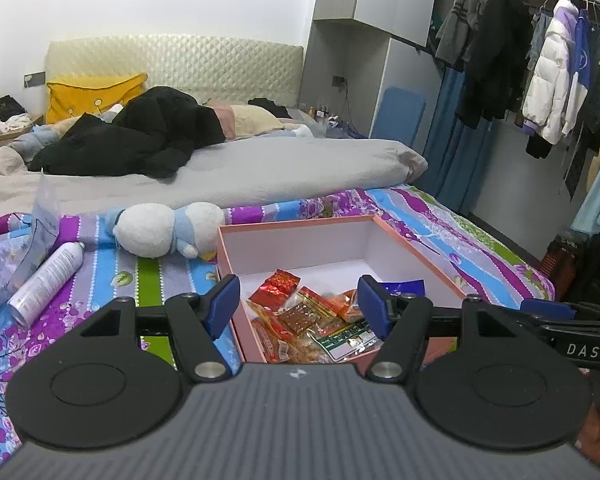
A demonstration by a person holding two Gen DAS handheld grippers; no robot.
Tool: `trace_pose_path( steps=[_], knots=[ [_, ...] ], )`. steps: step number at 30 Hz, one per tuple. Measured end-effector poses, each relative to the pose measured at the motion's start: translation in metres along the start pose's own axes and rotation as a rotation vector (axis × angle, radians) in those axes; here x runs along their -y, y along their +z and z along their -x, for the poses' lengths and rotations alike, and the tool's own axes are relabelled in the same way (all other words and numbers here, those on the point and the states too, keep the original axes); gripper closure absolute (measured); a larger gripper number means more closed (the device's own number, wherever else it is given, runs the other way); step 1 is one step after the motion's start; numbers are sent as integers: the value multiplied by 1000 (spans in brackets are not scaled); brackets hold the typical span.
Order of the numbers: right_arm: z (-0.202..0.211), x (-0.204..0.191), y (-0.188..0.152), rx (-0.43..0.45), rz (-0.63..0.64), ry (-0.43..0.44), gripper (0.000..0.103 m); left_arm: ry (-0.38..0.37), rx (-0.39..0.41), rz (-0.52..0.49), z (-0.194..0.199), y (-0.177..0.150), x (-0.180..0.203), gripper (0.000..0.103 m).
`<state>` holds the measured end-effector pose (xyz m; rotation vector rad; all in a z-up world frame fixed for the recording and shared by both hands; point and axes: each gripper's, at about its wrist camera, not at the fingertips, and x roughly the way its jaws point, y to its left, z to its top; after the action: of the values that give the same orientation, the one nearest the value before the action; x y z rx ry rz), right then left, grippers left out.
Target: Organize snacks
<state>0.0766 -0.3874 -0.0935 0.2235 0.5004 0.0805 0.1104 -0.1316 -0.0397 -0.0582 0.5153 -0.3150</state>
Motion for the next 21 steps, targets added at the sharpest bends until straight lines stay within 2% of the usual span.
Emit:
trace_pose_path(
  steps=[9,14,19,20,21],
  knots=[
    [0,-2,-1,2,6,-10,19,-4,-11,20,1,-4,-4,32],
    [-1,-6,-3,5,16,-29,19,-43,13,12,1,-3,-7,5],
    [-5,-6,-3,-5,7,-26,19,-13,9,-16,0,-5,-8,0],
    [-6,-7,-3,-10,11,-32,16,-10,6,-17,-1,-5,-9,0],
    [-7,-7,-3,-11,14,-35,5,-6,2,-16,-2,-6,-9,0]
  ],
)
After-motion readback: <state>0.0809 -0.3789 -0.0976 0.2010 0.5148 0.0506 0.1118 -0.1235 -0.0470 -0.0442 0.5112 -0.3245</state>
